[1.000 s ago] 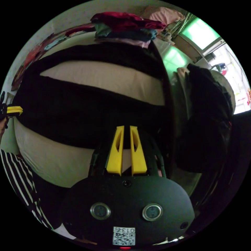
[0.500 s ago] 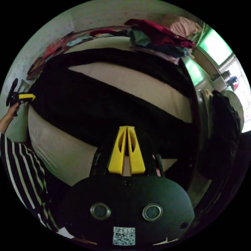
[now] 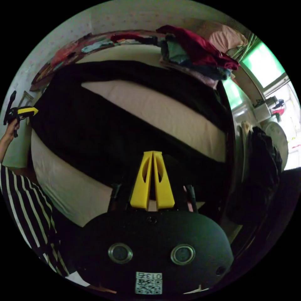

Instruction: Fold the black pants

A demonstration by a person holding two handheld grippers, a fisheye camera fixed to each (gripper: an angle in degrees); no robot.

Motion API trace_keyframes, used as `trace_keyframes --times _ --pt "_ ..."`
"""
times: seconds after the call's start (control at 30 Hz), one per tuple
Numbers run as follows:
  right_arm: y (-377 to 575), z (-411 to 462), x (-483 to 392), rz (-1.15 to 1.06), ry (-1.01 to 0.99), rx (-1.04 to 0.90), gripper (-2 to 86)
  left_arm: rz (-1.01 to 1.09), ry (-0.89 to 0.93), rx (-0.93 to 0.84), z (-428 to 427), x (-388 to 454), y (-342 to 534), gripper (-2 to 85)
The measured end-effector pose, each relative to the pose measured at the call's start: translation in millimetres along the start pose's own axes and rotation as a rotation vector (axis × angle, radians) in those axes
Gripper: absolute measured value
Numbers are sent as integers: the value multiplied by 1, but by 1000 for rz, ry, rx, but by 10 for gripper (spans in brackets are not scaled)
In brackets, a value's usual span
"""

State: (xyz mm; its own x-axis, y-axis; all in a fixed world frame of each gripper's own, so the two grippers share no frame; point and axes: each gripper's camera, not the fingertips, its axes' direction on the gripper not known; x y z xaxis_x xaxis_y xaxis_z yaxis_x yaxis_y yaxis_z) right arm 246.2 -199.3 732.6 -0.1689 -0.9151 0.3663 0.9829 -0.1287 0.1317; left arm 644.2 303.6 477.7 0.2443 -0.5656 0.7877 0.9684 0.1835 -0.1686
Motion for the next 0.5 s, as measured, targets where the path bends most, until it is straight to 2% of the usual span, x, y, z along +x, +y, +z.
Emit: trace_keyframes --times 0.2,0.37,0.5 --pt "-56 14 -11 -84 -52 -23 2 49 51 -121 29 -6 -12 -2" --pt "-61 38 -4 -91 -57 -178 7 31 63 -137 25 -25 19 1" --pt "-83 14 20 -51 -48 0 25 68 66 76 -20 -38 9 17"
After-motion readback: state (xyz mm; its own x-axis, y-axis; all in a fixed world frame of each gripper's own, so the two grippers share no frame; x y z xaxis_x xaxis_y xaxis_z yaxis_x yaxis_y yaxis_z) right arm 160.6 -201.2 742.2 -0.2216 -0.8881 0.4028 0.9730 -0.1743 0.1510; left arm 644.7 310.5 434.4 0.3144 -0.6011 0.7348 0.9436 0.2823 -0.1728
